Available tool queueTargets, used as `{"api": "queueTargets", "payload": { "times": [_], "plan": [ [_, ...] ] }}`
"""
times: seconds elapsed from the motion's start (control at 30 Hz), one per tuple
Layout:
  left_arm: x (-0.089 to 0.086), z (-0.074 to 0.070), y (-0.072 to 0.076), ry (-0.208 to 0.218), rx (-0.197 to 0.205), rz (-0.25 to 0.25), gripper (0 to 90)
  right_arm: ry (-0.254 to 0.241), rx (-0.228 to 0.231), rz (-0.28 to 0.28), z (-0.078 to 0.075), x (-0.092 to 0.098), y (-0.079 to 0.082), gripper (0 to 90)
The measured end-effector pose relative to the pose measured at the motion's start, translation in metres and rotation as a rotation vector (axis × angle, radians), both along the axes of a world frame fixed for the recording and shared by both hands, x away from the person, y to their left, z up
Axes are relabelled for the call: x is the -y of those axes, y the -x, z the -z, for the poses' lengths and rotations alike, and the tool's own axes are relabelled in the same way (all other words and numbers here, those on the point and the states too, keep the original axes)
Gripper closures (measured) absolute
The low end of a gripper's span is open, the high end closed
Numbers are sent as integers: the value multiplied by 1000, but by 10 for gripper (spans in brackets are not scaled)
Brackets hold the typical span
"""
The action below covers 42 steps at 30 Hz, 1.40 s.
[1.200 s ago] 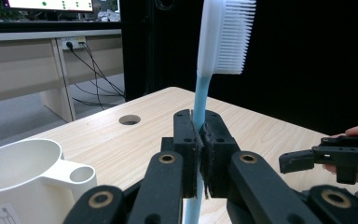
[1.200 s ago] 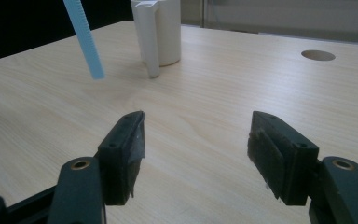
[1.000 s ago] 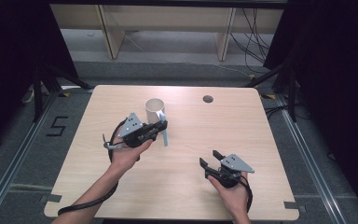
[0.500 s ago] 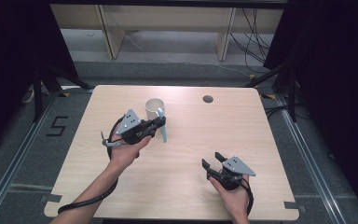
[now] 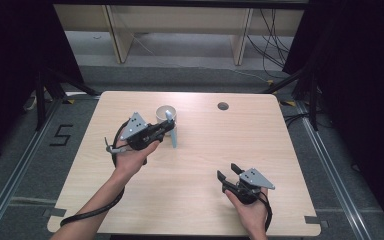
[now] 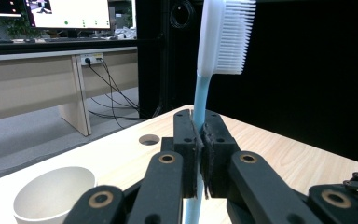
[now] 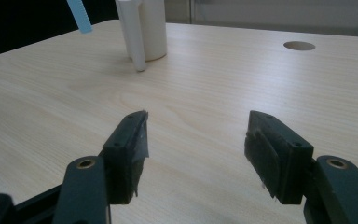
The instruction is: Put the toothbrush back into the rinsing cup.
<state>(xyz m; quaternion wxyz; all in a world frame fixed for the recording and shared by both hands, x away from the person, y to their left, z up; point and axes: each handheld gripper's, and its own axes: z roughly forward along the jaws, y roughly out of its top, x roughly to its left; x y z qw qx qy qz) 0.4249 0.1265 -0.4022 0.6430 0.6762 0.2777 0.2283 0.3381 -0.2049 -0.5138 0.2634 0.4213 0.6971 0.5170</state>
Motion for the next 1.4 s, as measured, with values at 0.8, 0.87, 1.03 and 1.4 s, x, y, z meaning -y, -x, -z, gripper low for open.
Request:
{"api": "queueTargets", "payload": {
  "times": [0.8,0.87,1.03,1.4],
  "plan": [
    [-4,-14,-14,-1,-6,-14,853,-14,-33,3,-1,-2,1,397],
    [-4,-15,-16,-4,-4,-17,853,-32,-62,17,-2,-4,4,397],
    [-4,-18,-18,-3,4,-21,853,-13,-30,4,-1,-2,1,397],
    [-4,-21,-25,3,3,-33,853,-32,-29,-15,1,-3,0,397]
  ]
}}
